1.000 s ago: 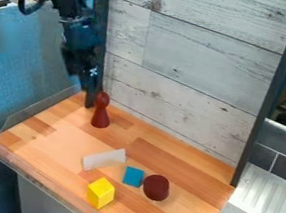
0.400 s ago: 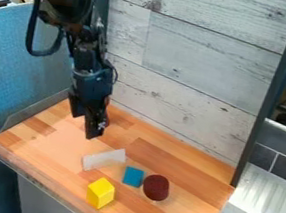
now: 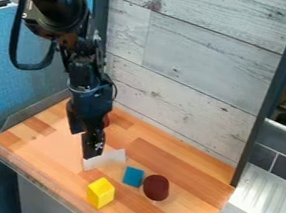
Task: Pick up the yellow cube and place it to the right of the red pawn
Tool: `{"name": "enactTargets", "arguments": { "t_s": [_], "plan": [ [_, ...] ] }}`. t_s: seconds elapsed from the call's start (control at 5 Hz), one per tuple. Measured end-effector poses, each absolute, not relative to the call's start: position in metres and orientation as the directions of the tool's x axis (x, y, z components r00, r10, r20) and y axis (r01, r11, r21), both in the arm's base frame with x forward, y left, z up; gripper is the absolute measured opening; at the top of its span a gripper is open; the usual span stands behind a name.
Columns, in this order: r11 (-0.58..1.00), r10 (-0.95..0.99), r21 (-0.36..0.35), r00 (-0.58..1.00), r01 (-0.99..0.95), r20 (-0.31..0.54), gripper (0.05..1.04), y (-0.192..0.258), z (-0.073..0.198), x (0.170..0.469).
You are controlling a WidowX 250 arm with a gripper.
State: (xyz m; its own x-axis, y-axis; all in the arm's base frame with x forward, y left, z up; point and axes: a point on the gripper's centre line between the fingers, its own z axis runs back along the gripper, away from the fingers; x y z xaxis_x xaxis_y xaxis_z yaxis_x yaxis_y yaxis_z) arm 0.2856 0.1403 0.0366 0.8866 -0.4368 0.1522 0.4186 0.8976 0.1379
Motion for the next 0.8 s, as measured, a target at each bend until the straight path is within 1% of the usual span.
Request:
{"name": "enactTargets", "arguments": {
  "t_s": [0.2,0.4,0.6,0.8],
  "plan": [
    [0.888,-0.456,0.138,0.879,0.438,0.142,1.000,0.133,0.028,0.274],
    [0.883,-0.462,0.165,0.877,0.440,0.130,1.000,0.132,0.022,0.270],
    [0.883,-0.456,0.180,0.883,0.434,0.109,1.000,0.133,0.008,0.267],
    [0.887,-0.446,0.187,0.890,0.423,0.100,1.000,0.127,-0.002,0.271]
  ]
}}
